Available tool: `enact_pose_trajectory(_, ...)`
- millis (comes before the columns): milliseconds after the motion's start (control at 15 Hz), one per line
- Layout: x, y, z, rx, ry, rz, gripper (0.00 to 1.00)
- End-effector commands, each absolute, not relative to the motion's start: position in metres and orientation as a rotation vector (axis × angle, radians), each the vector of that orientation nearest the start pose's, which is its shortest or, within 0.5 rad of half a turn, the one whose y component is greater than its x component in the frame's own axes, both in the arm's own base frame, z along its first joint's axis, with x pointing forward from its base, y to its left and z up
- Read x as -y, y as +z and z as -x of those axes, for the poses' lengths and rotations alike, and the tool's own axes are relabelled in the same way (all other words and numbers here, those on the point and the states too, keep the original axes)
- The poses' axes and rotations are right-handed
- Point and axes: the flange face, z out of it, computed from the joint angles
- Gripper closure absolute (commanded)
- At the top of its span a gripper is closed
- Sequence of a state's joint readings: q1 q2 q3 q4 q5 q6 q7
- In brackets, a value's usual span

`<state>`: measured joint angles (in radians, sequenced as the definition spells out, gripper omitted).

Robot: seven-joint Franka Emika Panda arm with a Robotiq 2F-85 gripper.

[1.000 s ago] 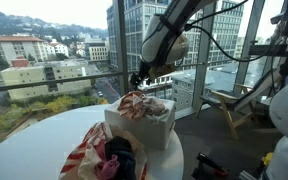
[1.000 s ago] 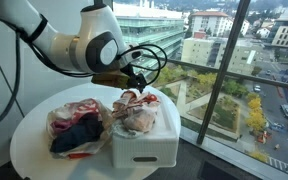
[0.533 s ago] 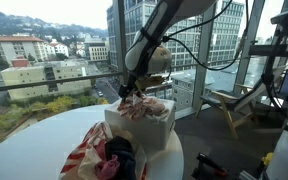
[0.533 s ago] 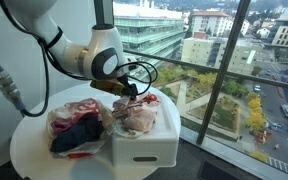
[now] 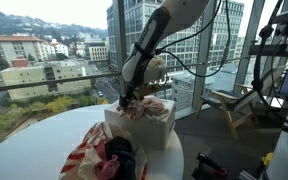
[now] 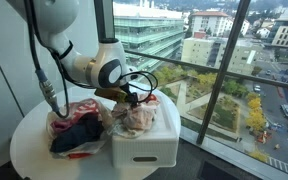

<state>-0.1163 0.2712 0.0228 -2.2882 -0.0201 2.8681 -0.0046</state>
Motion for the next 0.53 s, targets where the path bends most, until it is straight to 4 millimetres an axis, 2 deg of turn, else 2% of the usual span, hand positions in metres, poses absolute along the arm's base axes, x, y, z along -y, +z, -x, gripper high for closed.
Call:
enact_pose_trajectory(0, 0.043, 0.269, -0.557, -0.085, -0.498, 3.116, 0.47)
enact_pose_trajectory(200, 0.043, 0.277, -0.548, -0.13, -0.548, 3.096, 0.69)
enact_pose_trajectory(467, 0.053, 0.308, -0.528, -0.208, -0.729, 3.085, 0.99)
